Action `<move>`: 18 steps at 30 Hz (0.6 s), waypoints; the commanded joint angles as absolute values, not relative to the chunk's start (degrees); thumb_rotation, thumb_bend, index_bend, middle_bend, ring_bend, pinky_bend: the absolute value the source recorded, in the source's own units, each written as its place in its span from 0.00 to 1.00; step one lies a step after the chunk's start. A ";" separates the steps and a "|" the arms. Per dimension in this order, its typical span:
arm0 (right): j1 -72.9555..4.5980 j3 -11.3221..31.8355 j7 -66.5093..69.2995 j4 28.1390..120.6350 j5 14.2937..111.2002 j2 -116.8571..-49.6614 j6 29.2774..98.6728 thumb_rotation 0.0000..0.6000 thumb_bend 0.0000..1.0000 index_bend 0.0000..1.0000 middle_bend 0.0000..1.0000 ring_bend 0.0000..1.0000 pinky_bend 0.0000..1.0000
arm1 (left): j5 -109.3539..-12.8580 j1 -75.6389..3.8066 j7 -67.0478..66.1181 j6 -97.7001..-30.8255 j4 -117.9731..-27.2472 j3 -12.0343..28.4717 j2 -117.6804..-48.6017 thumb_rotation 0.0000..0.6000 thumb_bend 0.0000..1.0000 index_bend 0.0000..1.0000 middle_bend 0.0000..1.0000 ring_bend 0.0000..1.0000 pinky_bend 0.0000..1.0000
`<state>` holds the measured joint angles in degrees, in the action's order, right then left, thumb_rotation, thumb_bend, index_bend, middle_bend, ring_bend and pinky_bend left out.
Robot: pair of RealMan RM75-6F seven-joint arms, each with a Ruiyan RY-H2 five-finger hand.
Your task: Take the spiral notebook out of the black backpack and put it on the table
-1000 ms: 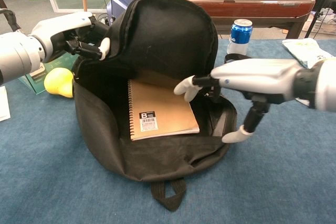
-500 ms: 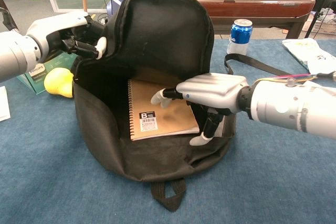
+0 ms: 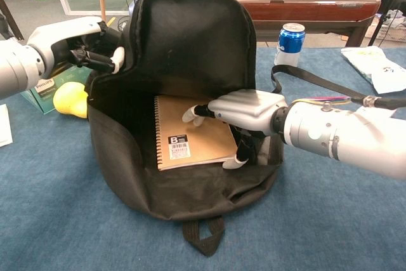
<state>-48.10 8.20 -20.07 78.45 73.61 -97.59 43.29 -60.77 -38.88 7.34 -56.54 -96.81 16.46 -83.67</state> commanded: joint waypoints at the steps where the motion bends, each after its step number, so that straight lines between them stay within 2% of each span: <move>1: -48.25 7.79 -20.19 77.14 73.84 -98.49 44.02 1.00 0.20 0.15 0.20 0.13 0.28 | -60.76 -38.85 7.36 -56.48 -96.81 16.39 -83.67 1.00 0.69 0.63 0.38 0.27 0.10; 18: -48.68 6.82 -19.30 70.62 75.55 -103.18 46.68 1.00 0.20 0.15 0.18 0.13 0.26 | -61.15 -38.68 7.62 -56.34 -97.18 16.06 -83.60 1.00 0.69 0.63 0.38 0.27 0.10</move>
